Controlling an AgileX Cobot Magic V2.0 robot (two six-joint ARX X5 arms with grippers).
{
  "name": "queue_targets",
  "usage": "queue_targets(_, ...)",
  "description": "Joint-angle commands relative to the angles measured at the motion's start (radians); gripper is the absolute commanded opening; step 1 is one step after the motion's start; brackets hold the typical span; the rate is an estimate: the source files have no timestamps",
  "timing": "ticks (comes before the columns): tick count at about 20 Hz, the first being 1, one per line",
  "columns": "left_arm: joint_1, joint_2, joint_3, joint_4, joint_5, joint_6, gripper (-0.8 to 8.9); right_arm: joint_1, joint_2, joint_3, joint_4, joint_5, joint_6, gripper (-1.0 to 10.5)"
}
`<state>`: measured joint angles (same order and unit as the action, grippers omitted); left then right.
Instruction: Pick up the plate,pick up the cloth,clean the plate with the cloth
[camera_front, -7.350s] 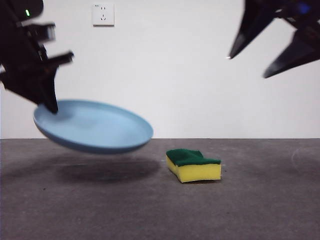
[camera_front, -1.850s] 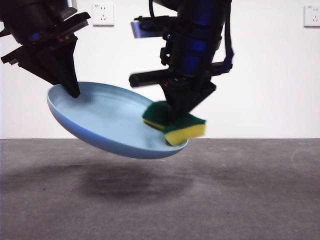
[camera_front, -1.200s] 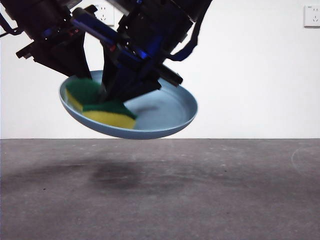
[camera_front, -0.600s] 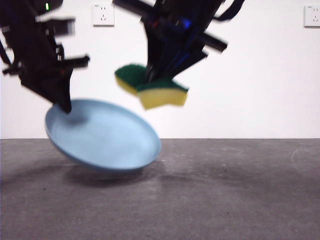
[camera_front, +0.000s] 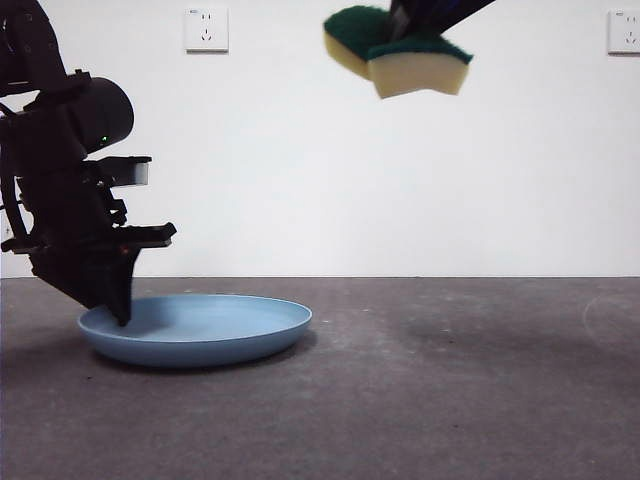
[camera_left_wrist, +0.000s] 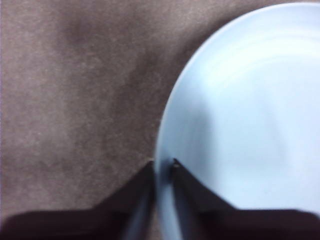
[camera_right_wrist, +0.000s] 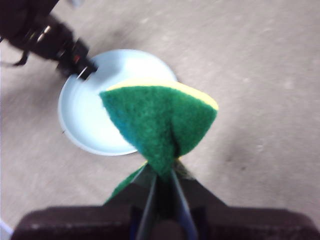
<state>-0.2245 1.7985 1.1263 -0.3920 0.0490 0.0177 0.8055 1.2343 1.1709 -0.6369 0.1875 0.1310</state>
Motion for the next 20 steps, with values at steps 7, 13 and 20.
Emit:
queue_targets(7,-0.018,-0.06,-0.005,-0.089,0.093,-0.066,4.09,-0.106,0.038,-0.005,0.005,0.0,-0.001,-0.2)
queue_targets(13,-0.078,-0.316,-0.006,-0.111,0.136,-0.078,4.09,-0.174,0.186,-0.005,0.034,-0.032,-0.001,-0.2)
queue_targets(20,-0.101,-0.603,-0.073,-0.109,0.087,-0.079,4.07,-0.248,0.372,-0.005,0.122,-0.164,-0.002,-0.2)
